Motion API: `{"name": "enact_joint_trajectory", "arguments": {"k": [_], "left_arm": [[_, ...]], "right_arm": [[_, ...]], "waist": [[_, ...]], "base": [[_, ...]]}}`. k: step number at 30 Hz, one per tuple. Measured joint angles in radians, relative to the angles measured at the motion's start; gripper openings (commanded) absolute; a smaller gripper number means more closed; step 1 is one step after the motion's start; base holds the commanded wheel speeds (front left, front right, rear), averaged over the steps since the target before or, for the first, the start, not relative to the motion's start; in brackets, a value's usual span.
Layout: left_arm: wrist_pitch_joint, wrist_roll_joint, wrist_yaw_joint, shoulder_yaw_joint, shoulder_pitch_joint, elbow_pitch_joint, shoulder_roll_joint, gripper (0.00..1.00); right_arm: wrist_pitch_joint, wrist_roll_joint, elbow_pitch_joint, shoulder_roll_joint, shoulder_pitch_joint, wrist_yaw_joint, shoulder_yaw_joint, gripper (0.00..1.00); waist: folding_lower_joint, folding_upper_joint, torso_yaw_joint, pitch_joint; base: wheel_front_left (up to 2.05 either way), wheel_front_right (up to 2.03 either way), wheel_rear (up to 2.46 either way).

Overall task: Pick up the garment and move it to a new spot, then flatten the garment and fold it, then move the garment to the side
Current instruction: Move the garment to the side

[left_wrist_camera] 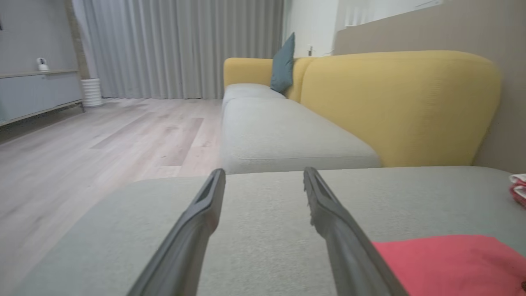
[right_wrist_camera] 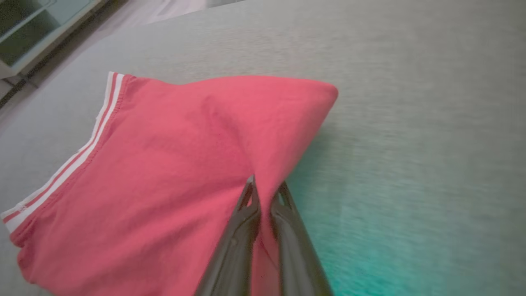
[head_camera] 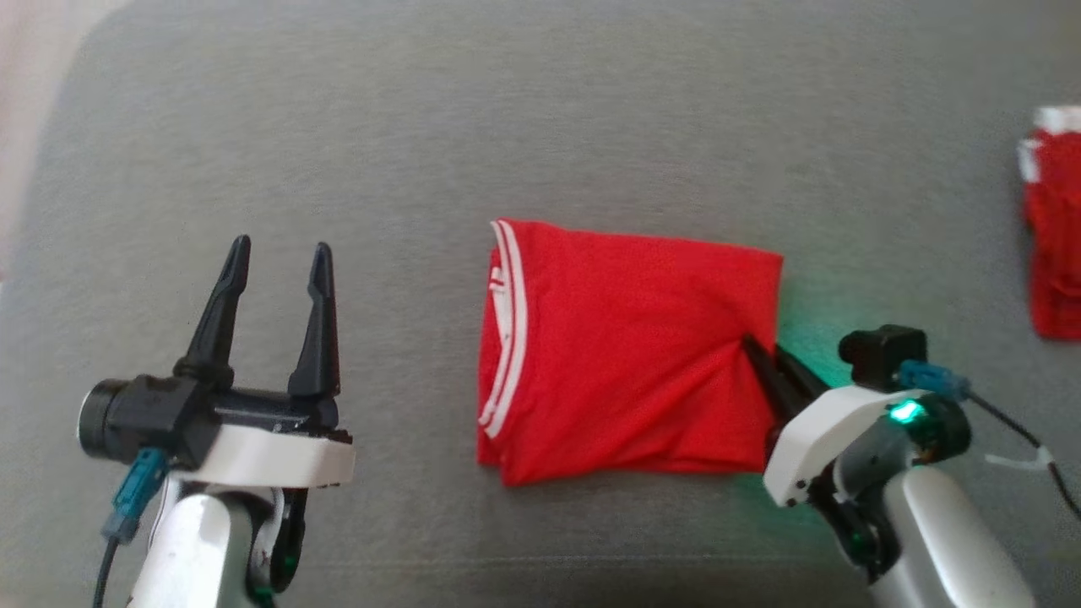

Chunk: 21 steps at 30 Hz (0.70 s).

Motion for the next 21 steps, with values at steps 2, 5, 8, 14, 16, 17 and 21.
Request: {"name": "enact_joint_trajectory", "arguments": {"k": [2,5,8,14,16,17,21], "left_arm": [[0.000,0.006,-0.011,0.000,-0.002,-0.009,0.000,1.00],[0.000,0.012,-0.025,-0.002,-0.015,-0.014,0.001,1.00],[0.000,0.027,-0.037,-0.009,-0.036,-0.016,0.003,1.00],[0.000,0.049,-0.069,-0.050,-0.099,-0.017,0.010,1.00],[0.000,0.056,-0.073,-0.060,-0.124,-0.019,0.018,1.00],[0.000,0.058,-0.078,-0.062,-0.134,-0.023,0.020,1.00],[0.002,0.063,-0.084,-0.067,-0.169,-0.035,0.031,1.00]], "right_arm": [[0.000,0.002,-0.003,-0.013,-0.003,0.000,-0.008,0.00],[-0.003,0.007,-0.002,-0.033,-0.017,0.000,-0.008,0.00],[-0.017,0.025,0.010,-0.042,-0.057,0.000,-0.008,0.00],[-0.068,0.048,0.035,-0.082,-0.156,0.000,-0.062,0.00],[-0.084,0.050,0.043,-0.098,-0.199,0.000,-0.081,0.00],[-0.094,0.056,0.048,-0.103,-0.224,0.000,-0.097,0.00],[-0.113,0.052,0.066,-0.168,-0.323,0.000,-0.165,0.00]], "waist": [[0.0000,0.0000,-0.041,0.008],[0.0000,0.0000,-0.103,0.023],[0.0000,0.0000,-0.161,0.044],[0.0001,0.0000,-0.231,0.119],[0.0000,0.0000,-0.243,0.150],[0.0000,0.0000,-0.248,0.165],[0.0002,0.0000,-0.262,0.223]], "base": [[0.00,0.00,0.00],[0.00,0.00,0.00],[0.00,0.00,0.00],[0.00,0.00,0.00],[0.00,0.00,0.00],[0.00,0.00,0.00],[0.00,0.00,0.00]]}}
